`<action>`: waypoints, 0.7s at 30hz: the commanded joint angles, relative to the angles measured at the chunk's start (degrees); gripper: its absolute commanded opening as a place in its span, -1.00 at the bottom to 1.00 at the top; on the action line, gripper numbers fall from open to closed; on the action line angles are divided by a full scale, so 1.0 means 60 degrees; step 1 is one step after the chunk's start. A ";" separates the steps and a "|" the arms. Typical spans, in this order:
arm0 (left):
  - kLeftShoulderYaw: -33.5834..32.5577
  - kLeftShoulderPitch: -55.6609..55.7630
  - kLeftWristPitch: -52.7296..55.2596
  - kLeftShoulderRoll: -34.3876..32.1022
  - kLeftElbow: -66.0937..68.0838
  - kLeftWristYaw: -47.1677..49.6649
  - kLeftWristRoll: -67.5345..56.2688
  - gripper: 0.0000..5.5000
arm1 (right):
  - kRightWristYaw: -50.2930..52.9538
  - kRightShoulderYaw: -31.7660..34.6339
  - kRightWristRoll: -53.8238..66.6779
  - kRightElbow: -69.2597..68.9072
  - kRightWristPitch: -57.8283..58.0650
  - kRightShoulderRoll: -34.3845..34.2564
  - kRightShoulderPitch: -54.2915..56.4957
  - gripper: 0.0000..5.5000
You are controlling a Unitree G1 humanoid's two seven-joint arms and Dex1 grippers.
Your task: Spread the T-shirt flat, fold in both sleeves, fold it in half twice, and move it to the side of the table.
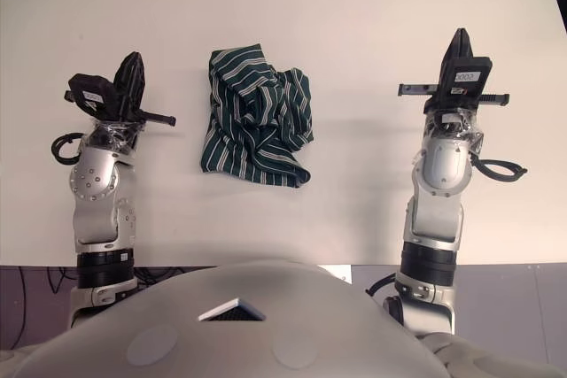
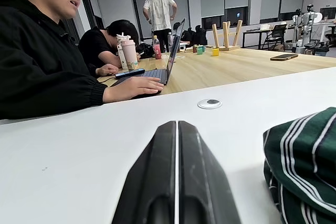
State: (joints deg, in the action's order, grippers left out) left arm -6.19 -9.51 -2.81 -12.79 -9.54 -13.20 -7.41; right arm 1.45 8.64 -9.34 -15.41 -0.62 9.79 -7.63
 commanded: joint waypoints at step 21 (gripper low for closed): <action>0.1835 -0.0261 -0.0329 -0.0630 0.0187 -0.2063 0.0385 -0.46 | 0.0134 -0.0173 -0.0350 0.0794 -0.0318 0.0196 0.0721 -1.00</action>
State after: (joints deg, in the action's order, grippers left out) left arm 4.81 -10.60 -5.00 -15.65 -7.08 -24.49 -4.12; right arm 2.56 7.80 -11.25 -11.13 -2.20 10.03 -3.99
